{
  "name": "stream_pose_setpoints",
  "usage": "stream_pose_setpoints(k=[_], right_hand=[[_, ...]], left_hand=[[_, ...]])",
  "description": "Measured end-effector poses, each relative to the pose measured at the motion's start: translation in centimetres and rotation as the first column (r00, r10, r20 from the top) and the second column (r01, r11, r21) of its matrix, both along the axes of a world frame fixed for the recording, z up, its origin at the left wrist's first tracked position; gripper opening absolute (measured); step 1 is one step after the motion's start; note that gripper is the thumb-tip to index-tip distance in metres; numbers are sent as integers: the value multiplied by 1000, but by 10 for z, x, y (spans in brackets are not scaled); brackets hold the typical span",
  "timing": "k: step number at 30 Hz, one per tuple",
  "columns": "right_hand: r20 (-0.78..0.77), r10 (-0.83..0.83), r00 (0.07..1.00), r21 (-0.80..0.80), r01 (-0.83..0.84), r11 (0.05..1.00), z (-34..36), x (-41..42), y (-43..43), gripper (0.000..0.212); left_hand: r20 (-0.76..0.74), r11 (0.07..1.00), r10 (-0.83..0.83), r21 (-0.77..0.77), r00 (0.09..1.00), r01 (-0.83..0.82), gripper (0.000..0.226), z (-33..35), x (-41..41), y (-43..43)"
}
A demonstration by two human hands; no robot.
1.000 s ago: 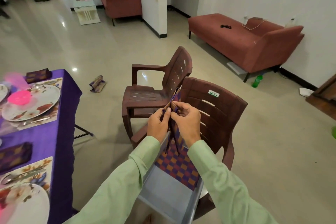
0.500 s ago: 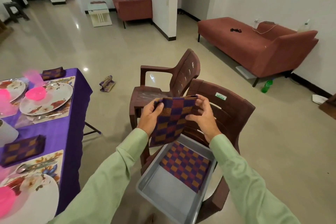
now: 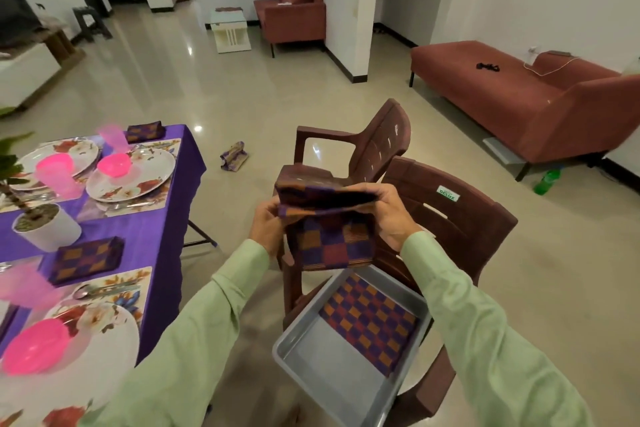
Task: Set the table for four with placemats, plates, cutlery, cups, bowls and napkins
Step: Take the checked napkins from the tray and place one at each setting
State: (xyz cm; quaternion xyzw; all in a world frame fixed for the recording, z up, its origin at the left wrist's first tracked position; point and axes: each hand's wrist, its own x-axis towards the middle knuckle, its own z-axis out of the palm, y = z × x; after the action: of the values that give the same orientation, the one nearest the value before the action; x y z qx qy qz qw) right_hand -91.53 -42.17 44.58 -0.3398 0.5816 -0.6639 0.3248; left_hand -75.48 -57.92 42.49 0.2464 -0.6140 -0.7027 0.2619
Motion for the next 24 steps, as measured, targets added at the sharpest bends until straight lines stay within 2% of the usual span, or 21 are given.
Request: stream_pose_setpoints(k=[2, 3, 6, 9, 13, 14, 15, 18, 20, 22, 24], right_hand=[[51, 80, 995, -40, -79, 996, 4, 1, -1, 27], [114, 100, 988, -62, -94, 994, 5, 1, -1, 28], [365, 164, 917, -154, -114, 981, 6, 8, 6, 28], [470, 215, 856, -145, -166, 976, -6, 22, 9, 47], [376, 223, 900, 24, -250, 968, -24, 41, -5, 50], [326, 196, 925, 55, -225, 973, -26, 44, -10, 53], [286, 159, 945, 73, -186, 980, -27, 45, -14, 54], [240, 140, 961, 73, -161, 984, -30, 49, -22, 53], [203, 200, 958, 76, -219, 973, -32, 54, -27, 48], [145, 290, 946, 100, -305, 947, -31, 62, -36, 43], [84, 397, 914, 147, -406, 902, -23, 76, -49, 42]], left_hand=[[-69, 1000, 11, -28, 998, -13, 8, 8, 6, -1], [-98, 999, 20, -27, 995, -23, 8, 15, 9, 1], [-155, 997, 43, -64, 987, -53, 31, 26, 18, 2], [-204, 991, 79, -92, 976, -99, 24, 26, 28, 0], [-207, 959, 114, -234, 972, -162, 10, 23, 44, 2], [-190, 950, 116, -265, 975, -164, 9, 20, 50, 3], [-152, 947, 123, -277, 981, -162, 19, 16, 56, 4], [-66, 989, 109, -97, 992, -115, 42, 7, 87, -1], [-40, 995, 93, 23, 995, -92, 42, 4, 111, -6], [49, 997, 79, 16, 996, -80, 38, 6, 127, -13], [158, 998, 66, -27, 985, -62, 44, 7, 138, -20]])
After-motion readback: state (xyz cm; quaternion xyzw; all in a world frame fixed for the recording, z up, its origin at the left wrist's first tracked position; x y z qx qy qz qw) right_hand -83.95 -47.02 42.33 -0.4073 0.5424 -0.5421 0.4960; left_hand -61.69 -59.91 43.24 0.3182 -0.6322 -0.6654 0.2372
